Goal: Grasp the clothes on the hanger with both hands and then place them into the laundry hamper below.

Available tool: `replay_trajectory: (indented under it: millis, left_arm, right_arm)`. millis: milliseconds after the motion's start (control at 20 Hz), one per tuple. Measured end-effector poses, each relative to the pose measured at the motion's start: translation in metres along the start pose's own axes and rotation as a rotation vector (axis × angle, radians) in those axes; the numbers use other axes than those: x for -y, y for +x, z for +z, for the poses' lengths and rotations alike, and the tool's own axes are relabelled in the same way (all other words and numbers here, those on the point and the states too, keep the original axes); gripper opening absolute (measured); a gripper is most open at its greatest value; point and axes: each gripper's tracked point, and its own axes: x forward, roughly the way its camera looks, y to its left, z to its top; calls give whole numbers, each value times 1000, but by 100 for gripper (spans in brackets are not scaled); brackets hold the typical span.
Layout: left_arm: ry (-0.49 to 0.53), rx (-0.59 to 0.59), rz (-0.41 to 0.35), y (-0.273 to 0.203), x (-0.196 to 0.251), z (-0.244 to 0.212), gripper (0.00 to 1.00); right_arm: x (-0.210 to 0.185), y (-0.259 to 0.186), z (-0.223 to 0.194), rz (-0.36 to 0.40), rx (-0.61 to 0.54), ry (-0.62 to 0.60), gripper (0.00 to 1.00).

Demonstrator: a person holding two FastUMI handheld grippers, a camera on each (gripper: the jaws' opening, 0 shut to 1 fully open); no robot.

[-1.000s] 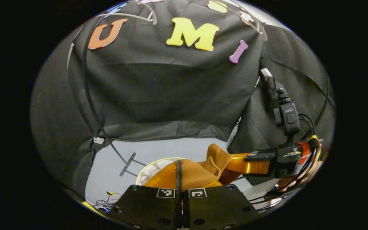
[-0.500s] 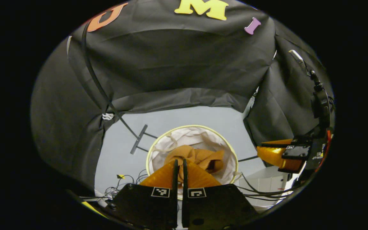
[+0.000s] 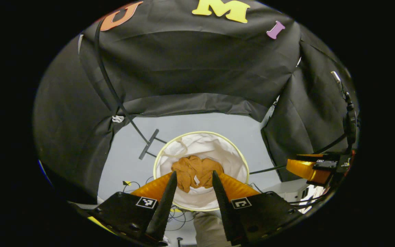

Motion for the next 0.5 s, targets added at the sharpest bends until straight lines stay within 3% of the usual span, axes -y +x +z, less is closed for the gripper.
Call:
replay_trajectory:
  millis: [200, 350, 500]
  left_arm:
    - [-16, -5, 27, -17, 13, -24, 89]
    - [-28, -17, 61, -32, 22, -49, 90]
    - [-48, -20, 95, -50, 34, -77, 95]
  right_arm:
    - [18, -17, -13, 7, 16, 16, 66]
    - [30, -27, -32, 16, 31, 0, 76]
    - [43, -44, -60, 28, 32, -7, 77]
